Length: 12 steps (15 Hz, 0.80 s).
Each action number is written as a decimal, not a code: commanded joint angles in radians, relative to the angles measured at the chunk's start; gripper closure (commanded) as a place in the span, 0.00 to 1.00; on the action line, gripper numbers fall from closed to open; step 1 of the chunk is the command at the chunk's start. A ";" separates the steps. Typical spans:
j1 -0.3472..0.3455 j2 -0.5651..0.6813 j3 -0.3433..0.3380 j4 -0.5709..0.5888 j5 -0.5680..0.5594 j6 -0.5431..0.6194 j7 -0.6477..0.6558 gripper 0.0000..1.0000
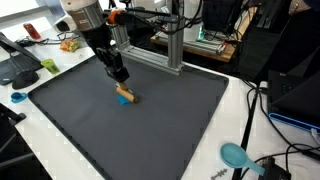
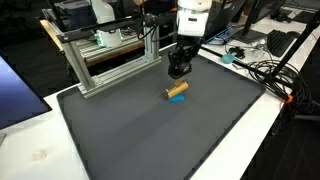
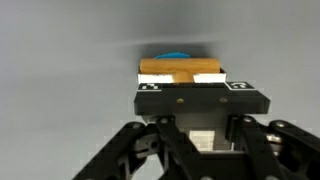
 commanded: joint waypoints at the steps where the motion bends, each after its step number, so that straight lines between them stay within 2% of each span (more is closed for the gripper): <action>1: 0.001 0.064 -0.004 0.032 0.008 0.022 0.004 0.78; 12: 0.004 0.109 -0.008 0.084 0.000 0.030 0.006 0.78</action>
